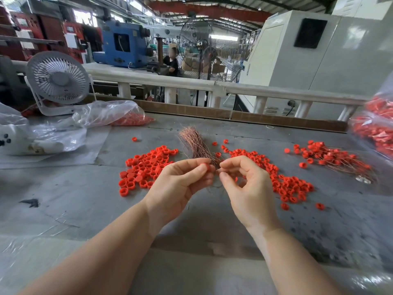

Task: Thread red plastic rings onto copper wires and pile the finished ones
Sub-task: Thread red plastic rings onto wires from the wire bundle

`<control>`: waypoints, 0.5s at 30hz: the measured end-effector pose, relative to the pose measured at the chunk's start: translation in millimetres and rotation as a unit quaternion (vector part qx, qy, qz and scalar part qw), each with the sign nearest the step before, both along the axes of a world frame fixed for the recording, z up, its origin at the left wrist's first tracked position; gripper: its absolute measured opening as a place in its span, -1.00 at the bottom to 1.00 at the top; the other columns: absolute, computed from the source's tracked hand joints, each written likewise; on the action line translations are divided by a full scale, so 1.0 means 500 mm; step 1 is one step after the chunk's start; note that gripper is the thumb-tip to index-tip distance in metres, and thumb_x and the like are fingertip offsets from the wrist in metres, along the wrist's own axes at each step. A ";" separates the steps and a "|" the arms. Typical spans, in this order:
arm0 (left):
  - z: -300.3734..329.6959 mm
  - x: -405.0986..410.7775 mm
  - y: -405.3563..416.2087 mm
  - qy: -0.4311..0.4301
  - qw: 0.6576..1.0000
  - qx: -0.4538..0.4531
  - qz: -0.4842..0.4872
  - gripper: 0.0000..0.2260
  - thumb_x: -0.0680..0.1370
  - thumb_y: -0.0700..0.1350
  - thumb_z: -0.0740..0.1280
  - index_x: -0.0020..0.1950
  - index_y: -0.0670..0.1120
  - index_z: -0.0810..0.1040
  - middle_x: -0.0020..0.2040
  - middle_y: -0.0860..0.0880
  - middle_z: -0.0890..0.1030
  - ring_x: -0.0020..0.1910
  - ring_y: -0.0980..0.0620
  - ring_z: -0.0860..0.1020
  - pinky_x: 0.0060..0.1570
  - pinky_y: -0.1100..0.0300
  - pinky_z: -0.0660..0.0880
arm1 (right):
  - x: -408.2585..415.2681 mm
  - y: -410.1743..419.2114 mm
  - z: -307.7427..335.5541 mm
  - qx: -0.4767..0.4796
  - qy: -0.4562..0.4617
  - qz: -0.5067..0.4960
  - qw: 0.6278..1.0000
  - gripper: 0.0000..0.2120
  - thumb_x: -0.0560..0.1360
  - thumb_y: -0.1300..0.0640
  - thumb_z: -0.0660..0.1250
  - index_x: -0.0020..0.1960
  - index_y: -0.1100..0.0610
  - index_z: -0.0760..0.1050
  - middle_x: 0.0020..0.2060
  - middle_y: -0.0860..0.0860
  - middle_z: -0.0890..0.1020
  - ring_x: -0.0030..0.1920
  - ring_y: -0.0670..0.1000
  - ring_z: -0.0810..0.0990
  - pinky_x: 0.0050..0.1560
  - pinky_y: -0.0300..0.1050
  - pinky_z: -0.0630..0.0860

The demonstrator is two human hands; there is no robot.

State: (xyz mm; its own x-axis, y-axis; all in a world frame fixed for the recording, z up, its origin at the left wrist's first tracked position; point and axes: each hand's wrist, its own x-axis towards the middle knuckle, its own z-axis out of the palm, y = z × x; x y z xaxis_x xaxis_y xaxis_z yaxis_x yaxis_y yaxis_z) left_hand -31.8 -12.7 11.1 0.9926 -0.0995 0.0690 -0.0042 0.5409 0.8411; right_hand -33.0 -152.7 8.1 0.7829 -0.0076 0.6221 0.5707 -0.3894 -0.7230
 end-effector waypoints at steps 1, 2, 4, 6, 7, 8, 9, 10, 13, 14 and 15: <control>0.001 0.001 0.002 0.009 1.000 -0.021 -0.010 -0.84 0.34 -0.28 0.31 -0.13 -0.24 0.62 -0.26 -0.14 0.67 -0.35 0.08 0.63 -0.29 0.31 0.57 | 0.000 0.000 0.000 0.008 0.001 0.005 1.000 -0.76 0.42 0.33 0.39 -0.20 -0.01 0.51 -0.30 -0.12 0.62 -0.24 -0.16 0.58 -0.19 -0.36 0.45; 0.001 0.001 0.003 0.016 0.999 -0.035 -0.018 -0.84 0.34 -0.28 0.31 -0.15 -0.24 0.65 -0.23 -0.15 0.67 -0.33 0.08 0.63 -0.29 0.31 0.57 | 0.000 0.001 0.001 0.018 0.002 0.011 1.000 -0.80 0.42 0.29 0.39 -0.20 -0.01 0.52 -0.31 -0.12 0.62 -0.25 -0.16 0.57 -0.22 -0.39 0.41; 0.004 0.001 0.005 0.025 0.998 -0.051 -0.031 -0.83 0.35 -0.28 0.30 -0.19 -0.21 0.69 -0.20 -0.16 0.68 -0.30 0.08 0.64 -0.28 0.32 0.57 | 0.000 0.003 0.002 0.036 0.003 0.022 0.999 -0.89 0.42 0.19 0.37 -0.20 -0.01 0.52 -0.31 -0.11 0.62 -0.25 -0.15 0.57 -0.24 -0.41 0.37; 0.005 0.000 0.007 0.032 0.997 -0.060 -0.039 -0.82 0.35 -0.28 0.29 -0.19 -0.21 0.69 -0.18 -0.16 0.68 -0.29 0.09 0.64 -0.27 0.32 0.58 | -0.001 0.004 0.004 0.044 0.004 0.028 0.999 -0.94 0.40 0.14 0.32 -0.20 -0.01 0.52 -0.32 -0.11 0.62 -0.26 -0.15 0.56 -0.25 -0.41 0.36; 0.006 0.000 0.008 0.035 0.997 -0.063 -0.043 -0.82 0.35 -0.28 0.29 -0.18 -0.21 0.69 -0.17 -0.16 0.68 -0.29 0.09 0.64 -0.27 0.31 0.58 | -0.001 0.004 0.004 0.045 0.006 0.031 0.998 -0.95 0.40 0.13 0.32 -0.20 0.00 0.52 -0.31 -0.11 0.62 -0.26 -0.14 0.56 -0.24 -0.40 0.36; 0.007 0.000 0.009 0.036 0.996 -0.064 -0.046 -0.82 0.36 -0.28 0.29 -0.17 -0.21 0.69 -0.16 -0.16 0.68 -0.28 0.09 0.64 -0.26 0.31 0.58 | -0.002 0.004 0.005 0.046 0.008 0.033 0.998 -0.95 0.40 0.13 0.31 -0.20 0.00 0.53 -0.31 -0.10 0.62 -0.25 -0.13 0.56 -0.24 -0.38 0.37; 0.007 0.000 0.010 0.037 0.996 -0.064 -0.049 -0.81 0.36 -0.28 0.29 -0.16 -0.21 0.69 -0.16 -0.16 0.68 -0.28 0.09 0.64 -0.26 0.31 0.58 | -0.002 0.004 0.006 0.048 0.009 0.035 0.998 -0.95 0.40 0.13 0.31 -0.20 0.00 0.53 -0.31 -0.10 0.62 -0.25 -0.13 0.57 -0.23 -0.37 0.38; 0.007 0.000 0.011 0.036 0.996 -0.062 -0.054 -0.81 0.36 -0.28 0.29 -0.15 -0.20 0.69 -0.16 -0.15 0.68 -0.28 0.09 0.64 -0.26 0.31 0.58 | -0.003 0.004 0.007 0.049 0.008 0.036 0.998 -0.95 0.40 0.13 0.31 -0.21 0.00 0.53 -0.31 -0.10 0.62 -0.25 -0.12 0.57 -0.23 -0.36 0.39; 0.006 -0.003 0.011 0.027 0.996 -0.043 -0.070 -0.80 0.38 -0.25 0.29 -0.14 -0.15 0.70 -0.21 -0.11 0.68 -0.29 0.09 0.64 -0.25 0.30 0.58 | -0.007 0.004 0.010 0.056 0.004 0.051 0.997 -0.94 0.42 0.10 0.31 -0.21 0.03 0.54 -0.29 -0.07 0.64 -0.24 -0.11 0.58 -0.23 -0.29 0.44; 0.006 -0.004 0.010 0.026 0.996 -0.037 -0.073 -0.80 0.39 -0.24 0.29 -0.13 -0.13 0.70 -0.22 -0.10 0.68 -0.29 0.09 0.64 -0.24 0.29 0.59 | -0.009 0.004 0.011 0.055 0.003 0.061 0.997 -0.94 0.42 0.10 0.31 -0.20 0.05 0.55 -0.29 -0.04 0.64 -0.24 -0.10 0.59 -0.23 -0.27 0.45; 0.006 -0.004 0.010 0.025 0.996 -0.034 -0.074 -0.80 0.39 -0.23 0.29 -0.13 -0.11 0.70 -0.24 -0.09 0.67 -0.29 0.09 0.64 -0.23 0.28 0.59 | -0.011 0.005 0.011 0.050 0.002 0.070 0.996 -0.94 0.42 0.09 0.33 -0.19 0.05 0.55 -0.30 -0.03 0.64 -0.25 -0.09 0.60 -0.23 -0.30 0.44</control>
State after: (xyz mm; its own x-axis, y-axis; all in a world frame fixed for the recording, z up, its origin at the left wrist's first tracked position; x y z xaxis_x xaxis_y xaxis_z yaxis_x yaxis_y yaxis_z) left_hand -33.8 -7.6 13.9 0.9698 -0.2419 0.0310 0.1213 0.5885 0.7994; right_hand -38.4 -150.3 13.8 0.7827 0.0402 0.6211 0.6119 -0.2317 -0.7562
